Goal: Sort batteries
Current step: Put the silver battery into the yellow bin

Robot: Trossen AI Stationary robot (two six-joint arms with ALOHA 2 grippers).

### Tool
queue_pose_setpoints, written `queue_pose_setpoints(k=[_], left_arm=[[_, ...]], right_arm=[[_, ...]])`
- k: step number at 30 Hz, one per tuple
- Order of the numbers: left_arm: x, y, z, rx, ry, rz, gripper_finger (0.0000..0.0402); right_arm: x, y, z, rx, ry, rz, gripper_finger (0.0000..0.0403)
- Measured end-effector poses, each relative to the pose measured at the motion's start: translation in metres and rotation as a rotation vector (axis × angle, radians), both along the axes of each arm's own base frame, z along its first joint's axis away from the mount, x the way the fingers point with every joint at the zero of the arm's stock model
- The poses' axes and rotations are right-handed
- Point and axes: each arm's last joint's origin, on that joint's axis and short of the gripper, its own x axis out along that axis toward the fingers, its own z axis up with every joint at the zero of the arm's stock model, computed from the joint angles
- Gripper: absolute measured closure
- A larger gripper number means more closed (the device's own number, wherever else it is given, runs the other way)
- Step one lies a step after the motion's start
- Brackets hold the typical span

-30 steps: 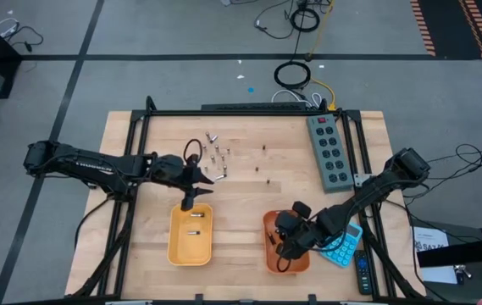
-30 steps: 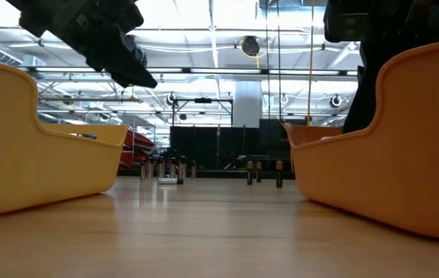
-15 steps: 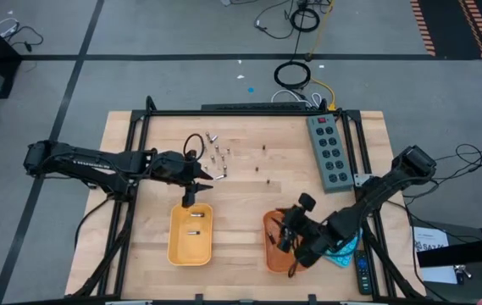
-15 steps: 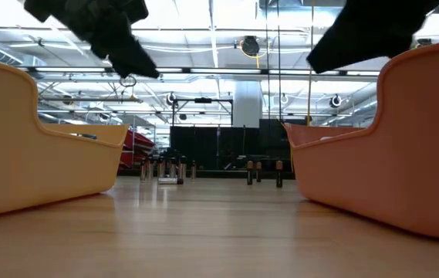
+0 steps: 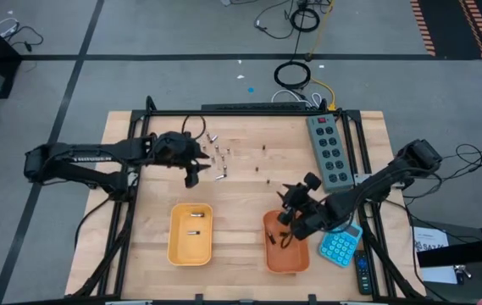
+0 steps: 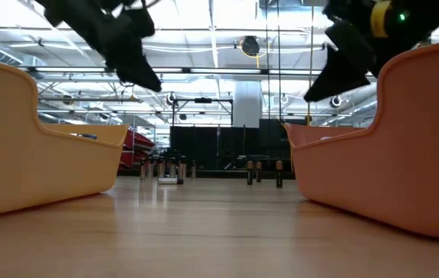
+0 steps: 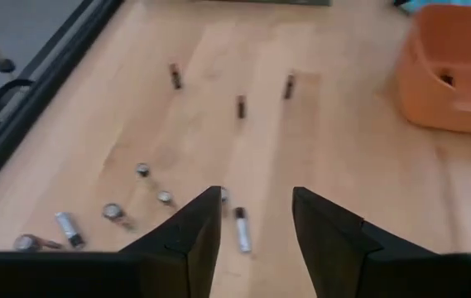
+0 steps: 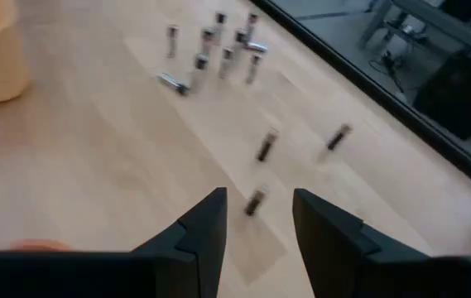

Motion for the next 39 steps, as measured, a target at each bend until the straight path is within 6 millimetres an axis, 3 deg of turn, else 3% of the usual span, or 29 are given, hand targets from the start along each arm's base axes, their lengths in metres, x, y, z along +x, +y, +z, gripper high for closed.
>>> queue_pose_setpoints(k=[7,13,18,34,39], left_arm=[[0.011,0.037,-0.026,-0.021,0.093,0.119,0.0226],[0.012,0.067,-0.052,-0.074,0.181,0.24,0.0226],[0.006,0.086,-0.06,-0.103,0.202,0.334,0.0226],[0.006,0.101,-0.09,-0.183,0.316,0.44,0.0226],[0.006,0.102,-0.091,-0.161,0.329,0.451,0.0226]], right_arm=[[-0.015,-0.011,-0.011,0.04,-0.106,-0.038,0.0273],[-0.019,-0.006,0.0,0.068,-0.163,-0.006,0.0273],[-0.026,-0.003,0.012,0.046,-0.197,0.015,0.0273],[-0.029,-0.003,0.017,0.026,-0.207,0.02,0.0273],[-0.029,-0.003,0.017,0.027,-0.207,0.02,0.0273]])
